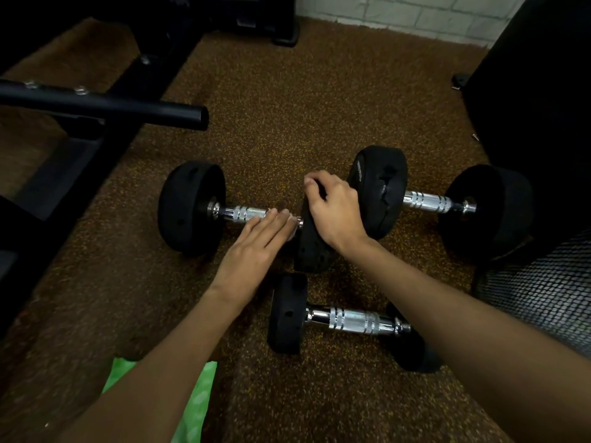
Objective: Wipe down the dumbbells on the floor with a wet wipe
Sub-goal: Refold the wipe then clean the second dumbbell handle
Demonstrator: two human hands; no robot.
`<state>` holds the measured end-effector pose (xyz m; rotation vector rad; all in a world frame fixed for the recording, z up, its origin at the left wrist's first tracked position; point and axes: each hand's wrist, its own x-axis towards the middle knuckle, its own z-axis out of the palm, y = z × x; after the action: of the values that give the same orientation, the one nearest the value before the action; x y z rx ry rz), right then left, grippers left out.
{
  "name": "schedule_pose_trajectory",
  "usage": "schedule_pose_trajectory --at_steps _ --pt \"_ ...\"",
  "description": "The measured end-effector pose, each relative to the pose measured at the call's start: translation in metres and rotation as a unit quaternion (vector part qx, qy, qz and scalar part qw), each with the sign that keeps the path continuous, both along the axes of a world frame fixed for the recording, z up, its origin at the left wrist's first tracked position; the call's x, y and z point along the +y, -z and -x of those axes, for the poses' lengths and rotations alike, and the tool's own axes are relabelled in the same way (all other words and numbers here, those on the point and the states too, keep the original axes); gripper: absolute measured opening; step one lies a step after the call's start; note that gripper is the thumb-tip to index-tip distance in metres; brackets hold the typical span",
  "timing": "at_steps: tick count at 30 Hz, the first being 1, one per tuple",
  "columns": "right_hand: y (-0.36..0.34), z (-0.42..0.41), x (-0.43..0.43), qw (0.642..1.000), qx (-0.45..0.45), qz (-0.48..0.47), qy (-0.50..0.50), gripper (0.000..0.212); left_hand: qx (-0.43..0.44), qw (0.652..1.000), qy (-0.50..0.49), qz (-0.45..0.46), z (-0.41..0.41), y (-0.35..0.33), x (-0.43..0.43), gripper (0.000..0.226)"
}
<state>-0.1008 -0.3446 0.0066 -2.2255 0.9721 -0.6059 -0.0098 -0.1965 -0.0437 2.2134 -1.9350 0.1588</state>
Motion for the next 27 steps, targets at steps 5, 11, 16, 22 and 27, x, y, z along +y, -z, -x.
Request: schedule_pose_trajectory --at_steps 5,11,16,22,27 --pt "0.0 -0.001 0.001 1.0 0.002 -0.002 0.004 0.03 -0.045 0.998 0.006 -0.033 0.008 0.0 0.01 0.059" --pt "-0.004 0.001 0.004 1.0 0.019 -0.007 -0.003 0.031 -0.017 0.996 -0.014 -0.089 0.015 0.007 0.028 0.057" --pt "-0.014 0.004 0.001 0.997 0.062 -0.024 -0.04 0.03 0.176 0.974 -0.13 -0.056 0.02 -0.028 0.023 0.056" --pt "-0.055 0.013 0.01 0.995 0.051 -0.042 -0.075 0.036 0.309 0.922 -0.158 0.173 0.023 -0.093 0.0 0.027" --pt "-0.096 0.04 0.011 0.988 -0.078 -0.132 -0.012 0.027 0.371 0.887 -0.134 0.239 0.04 -0.127 -0.047 0.022"
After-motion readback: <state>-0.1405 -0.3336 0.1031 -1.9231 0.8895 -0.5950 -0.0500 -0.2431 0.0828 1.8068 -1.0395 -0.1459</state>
